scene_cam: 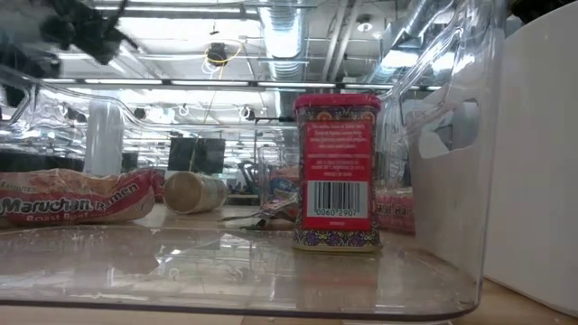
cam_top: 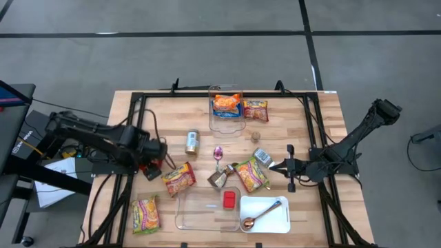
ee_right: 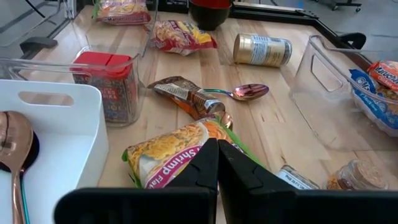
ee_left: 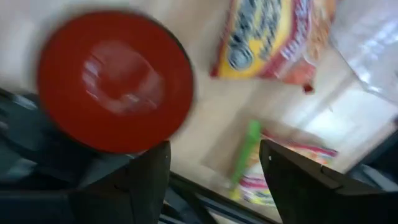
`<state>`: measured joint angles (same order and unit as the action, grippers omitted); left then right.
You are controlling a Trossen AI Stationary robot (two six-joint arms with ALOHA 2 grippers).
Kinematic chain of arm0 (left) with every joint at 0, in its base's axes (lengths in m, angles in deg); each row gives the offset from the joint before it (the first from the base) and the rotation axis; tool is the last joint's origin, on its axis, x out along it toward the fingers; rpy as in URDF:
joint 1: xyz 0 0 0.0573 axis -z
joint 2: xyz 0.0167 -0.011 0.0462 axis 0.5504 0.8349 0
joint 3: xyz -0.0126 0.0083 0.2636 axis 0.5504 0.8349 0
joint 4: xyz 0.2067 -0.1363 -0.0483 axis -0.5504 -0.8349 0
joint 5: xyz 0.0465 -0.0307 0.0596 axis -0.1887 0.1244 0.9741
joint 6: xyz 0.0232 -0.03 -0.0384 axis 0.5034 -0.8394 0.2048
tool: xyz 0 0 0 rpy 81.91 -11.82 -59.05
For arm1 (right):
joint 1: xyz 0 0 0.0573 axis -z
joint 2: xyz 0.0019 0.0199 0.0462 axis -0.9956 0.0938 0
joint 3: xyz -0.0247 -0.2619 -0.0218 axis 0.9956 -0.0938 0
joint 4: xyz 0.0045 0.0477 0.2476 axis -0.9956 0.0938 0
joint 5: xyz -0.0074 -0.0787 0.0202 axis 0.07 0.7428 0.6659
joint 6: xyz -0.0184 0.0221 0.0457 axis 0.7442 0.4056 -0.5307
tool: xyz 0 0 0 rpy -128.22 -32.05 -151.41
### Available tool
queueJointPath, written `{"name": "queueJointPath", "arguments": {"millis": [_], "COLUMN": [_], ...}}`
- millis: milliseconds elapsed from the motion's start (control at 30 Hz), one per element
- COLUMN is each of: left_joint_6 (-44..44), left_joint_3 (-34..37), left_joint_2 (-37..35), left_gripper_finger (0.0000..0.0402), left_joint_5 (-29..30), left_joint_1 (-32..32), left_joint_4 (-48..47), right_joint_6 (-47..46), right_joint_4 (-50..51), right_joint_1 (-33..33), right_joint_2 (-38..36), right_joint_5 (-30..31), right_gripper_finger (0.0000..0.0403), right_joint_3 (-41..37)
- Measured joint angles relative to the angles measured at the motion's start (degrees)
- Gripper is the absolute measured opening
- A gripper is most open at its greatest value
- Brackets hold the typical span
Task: Pick & Place Food Item
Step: Put the left green noodle pack into the top transparent bin
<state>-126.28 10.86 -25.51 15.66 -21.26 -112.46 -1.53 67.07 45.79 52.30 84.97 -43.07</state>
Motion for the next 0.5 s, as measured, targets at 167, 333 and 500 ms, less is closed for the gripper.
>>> {"name": "queueJointPath", "arguments": {"millis": [167, 333, 500], "left_joint_6": [-14.3, -25.9, -34.9], "left_joint_3": [2.7, 3.3, 3.3], "left_joint_2": [-0.1, 1.0, 3.8], "left_gripper_finger": [0.0241, 0.0241, 0.0241], "left_joint_5": [-2.0, -1.8, -1.3], "left_joint_1": [7.9, 15.9, 22.7], "left_joint_4": [6.4, 11.5, 13.6], "right_joint_6": [0.0, 0.0, 0.1], "right_joint_4": [0.0, 0.0, 0.0], "right_joint_1": [0.0, 0.0, 0.0], "right_joint_2": [0.0, 0.0, 0.0], "right_joint_5": [0.0, 0.0, 0.0], "right_gripper_finger": [0.0, 0.0, 0.0], "right_joint_3": [0.0, 0.0, 0.0]}}
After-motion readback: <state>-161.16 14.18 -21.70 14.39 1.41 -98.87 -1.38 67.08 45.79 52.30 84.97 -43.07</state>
